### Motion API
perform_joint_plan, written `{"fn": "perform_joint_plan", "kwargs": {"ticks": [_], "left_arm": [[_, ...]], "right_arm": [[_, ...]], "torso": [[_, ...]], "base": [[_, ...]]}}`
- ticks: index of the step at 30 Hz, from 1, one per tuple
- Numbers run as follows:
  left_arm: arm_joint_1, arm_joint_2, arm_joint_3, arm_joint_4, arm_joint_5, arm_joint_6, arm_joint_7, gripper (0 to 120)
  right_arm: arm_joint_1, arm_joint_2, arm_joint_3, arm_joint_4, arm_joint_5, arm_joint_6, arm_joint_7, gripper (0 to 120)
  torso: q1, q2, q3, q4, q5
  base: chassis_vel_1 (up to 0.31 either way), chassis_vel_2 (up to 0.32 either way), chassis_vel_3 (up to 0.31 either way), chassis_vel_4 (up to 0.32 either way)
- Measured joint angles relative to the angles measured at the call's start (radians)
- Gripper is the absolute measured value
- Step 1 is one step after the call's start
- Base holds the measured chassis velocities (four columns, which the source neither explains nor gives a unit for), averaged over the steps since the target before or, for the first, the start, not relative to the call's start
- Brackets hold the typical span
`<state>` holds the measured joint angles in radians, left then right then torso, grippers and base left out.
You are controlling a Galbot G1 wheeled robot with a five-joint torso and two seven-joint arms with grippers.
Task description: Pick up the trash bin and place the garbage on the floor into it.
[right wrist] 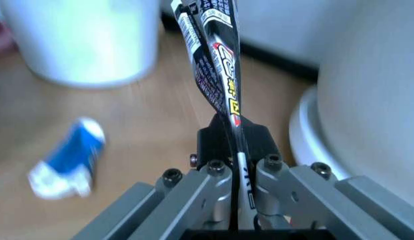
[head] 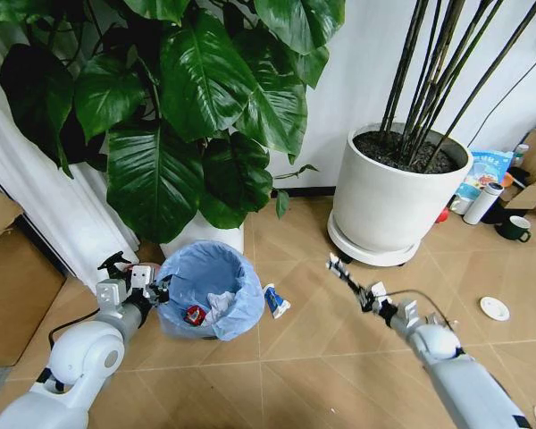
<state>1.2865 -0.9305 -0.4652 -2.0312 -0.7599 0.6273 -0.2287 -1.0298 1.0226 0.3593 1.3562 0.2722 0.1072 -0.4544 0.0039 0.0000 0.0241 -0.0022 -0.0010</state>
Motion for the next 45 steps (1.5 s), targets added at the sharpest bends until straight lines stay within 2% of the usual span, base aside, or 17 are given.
{"fn": "perform_joint_plan", "kwargs": {"ticks": [2,5,6,9,10,13,14,21,30,32,33,36,37,41,44,45], "left_arm": [[-0.008,0.006,0.006,0.005,-0.004,0.002,0.001,0],[-0.043,0.022,0.035,0.025,-0.023,0.012,0.003,0],[-0.043,0.022,0.035,0.025,-0.023,0.012,0.003,0],[-0.069,0.037,0.068,0.038,-0.039,0.021,0.002,0],[-0.069,0.037,0.068,0.038,-0.039,0.021,0.002,0],[-0.095,0.051,0.105,0.050,-0.048,0.027,0.001,0],[-0.095,0.051,0.105,0.050,-0.048,0.027,0.001,0],[-0.151,0.055,0.155,0.075,-0.081,0.037,-0.013,0],[-0.161,0.056,0.155,0.080,-0.094,0.040,-0.018,0],[-0.158,0.055,0.148,0.080,-0.094,0.040,-0.019,0],[-0.158,0.055,0.148,0.080,-0.094,0.040,-0.019,0],[-0.155,0.050,0.143,0.080,-0.092,0.040,-0.019,0],[-0.155,0.050,0.143,0.080,-0.092,0.040,-0.019,0],[-0.155,0.044,0.144,0.079,-0.090,0.039,-0.019,0],[-0.155,0.043,0.144,0.079,-0.090,0.039,-0.019,0],[-0.155,0.043,0.144,0.078,-0.089,0.038,-0.019,0]], "right_arm": [[-0.003,-0.016,-0.010,0.053,0.017,-0.011,0.009,0],[-0.009,-0.066,-0.075,0.245,0.105,-0.060,0.053,0],[-0.009,-0.066,-0.075,0.245,0.105,-0.060,0.053,0],[0.018,-0.099,-0.168,0.382,0.164,-0.090,0.089,0],[0.018,-0.099,-0.168,0.382,0.164,-0.090,0.089,0],[0.077,-0.109,-0.265,0.452,0.198,-0.117,0.108,0],[0.077,-0.109,-0.265,0.452,0.198,-0.117,0.108,0],[0.218,-0.073,-0.481,0.485,0.225,-0.149,0.126,0],[0.321,-0.024,-0.612,0.425,0.218,-0.152,0.152,1],[0.327,-0.017,-0.622,0.410,0.212,-0.151,0.157,9],[0.327,-0.017,-0.622,0.410,0.212,-0.151,0.157,9],[0.325,-0.018,-0.625,0.399,0.205,-0.144,0.157,24],[0.325,-0.018,-0.625,0.399,0.205,-0.144,0.157,24],[0.322,-0.015,-0.626,0.388,0.202,-0.138,0.157,43],[0.321,-0.012,-0.626,0.385,0.202,-0.135,0.158,49],[0.320,-0.010,-0.626,0.383,0.202,-0.133,0.160,57]], "torso": [[0.000,0.000,0.000,0.0000,-0.0001],[0.000,0.000,0.000,0.0000,0.0002],[0.000,0.000,0.000,0.0000,0.0002],[0.000,0.000,0.000,0.0000,0.0003],[0.000,0.000,0.000,0.0000,0.0003],[0.000,0.000,0.000,0.0001,0.0005],[0.000,0.000,0.000,0.0001,0.0005],[0.000,0.000,0.000,0.0000,0.0001],[0.000,0.000,0.000,0.0001,0.0000],[0.000,0.000,0.000,0.0001,0.0004],[0.000,0.000,0.000,0.0001,0.0004],[0.000,0.000,0.000,-0.0001,0.0003],[0.000,0.000,0.000,-0.0001,0.0003],[0.000,0.000,0.000,-0.0001,0.0003],[0.000,0.000,0.000,-0.0001,0.0002],[0.000,0.000,0.000,0.0000,0.0003]], "base": [[0.000,0.000,0.000,0.000],[0.000,0.000,0.000,0.000],[0.000,0.000,0.000,0.000],[0.000,0.000,0.000,0.000],[0.000,0.000,0.000,0.000],[0.000,0.000,0.000,0.000],[0.000,0.000,0.000,0.000],[0.000,0.000,0.000,0.000],[0.000,0.000,0.000,0.000],[0.000,0.000,0.000,0.000],[0.000,0.000,0.000,0.000],[0.000,0.000,0.000,0.000],[0.000,0.000,0.000,0.000],[0.000,0.000,0.000,0.000],[0.000,0.000,0.000,0.000],[0.000,0.000,0.000,0.000]]}}
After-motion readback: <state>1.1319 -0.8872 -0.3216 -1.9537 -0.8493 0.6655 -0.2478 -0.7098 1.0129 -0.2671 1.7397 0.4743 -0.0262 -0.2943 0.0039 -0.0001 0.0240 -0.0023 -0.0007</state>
